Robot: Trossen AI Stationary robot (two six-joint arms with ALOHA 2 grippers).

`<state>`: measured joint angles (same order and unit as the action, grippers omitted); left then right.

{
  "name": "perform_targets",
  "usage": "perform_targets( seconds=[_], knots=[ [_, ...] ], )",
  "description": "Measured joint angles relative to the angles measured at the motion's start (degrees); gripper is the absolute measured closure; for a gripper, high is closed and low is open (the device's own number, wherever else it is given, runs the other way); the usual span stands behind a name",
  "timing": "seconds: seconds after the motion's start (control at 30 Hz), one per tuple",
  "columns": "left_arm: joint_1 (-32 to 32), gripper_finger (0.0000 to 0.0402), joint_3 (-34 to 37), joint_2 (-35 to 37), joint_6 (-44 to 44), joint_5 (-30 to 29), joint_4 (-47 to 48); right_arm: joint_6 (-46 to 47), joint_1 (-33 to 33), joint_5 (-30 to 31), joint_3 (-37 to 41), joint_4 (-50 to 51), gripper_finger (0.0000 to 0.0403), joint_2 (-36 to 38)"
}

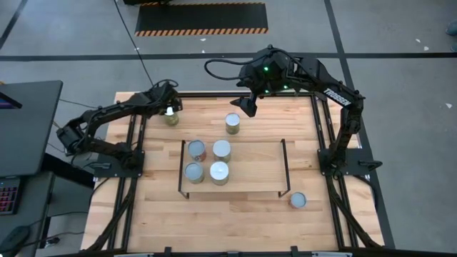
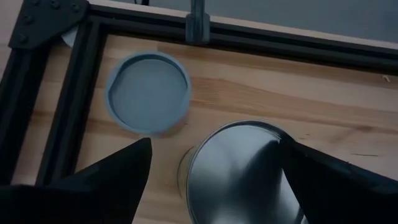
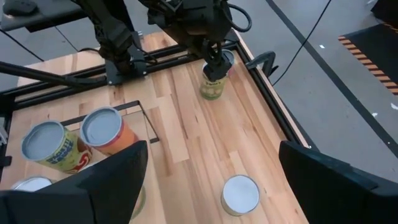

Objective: Pick and place cans onto a shelf
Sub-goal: Put the left canned pears on the shelf

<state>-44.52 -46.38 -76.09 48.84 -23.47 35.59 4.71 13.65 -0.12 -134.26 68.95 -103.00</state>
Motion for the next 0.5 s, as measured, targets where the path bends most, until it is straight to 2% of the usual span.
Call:
perform_targets(
  seconds=[0.5],
  knots=[
    [0.88,0.0045,-0.54,0.35,-3.3,2.35,-0.51,-0.29,0.0,-0.04,0.0,0.18,0.0032,-0.02]
  ],
)
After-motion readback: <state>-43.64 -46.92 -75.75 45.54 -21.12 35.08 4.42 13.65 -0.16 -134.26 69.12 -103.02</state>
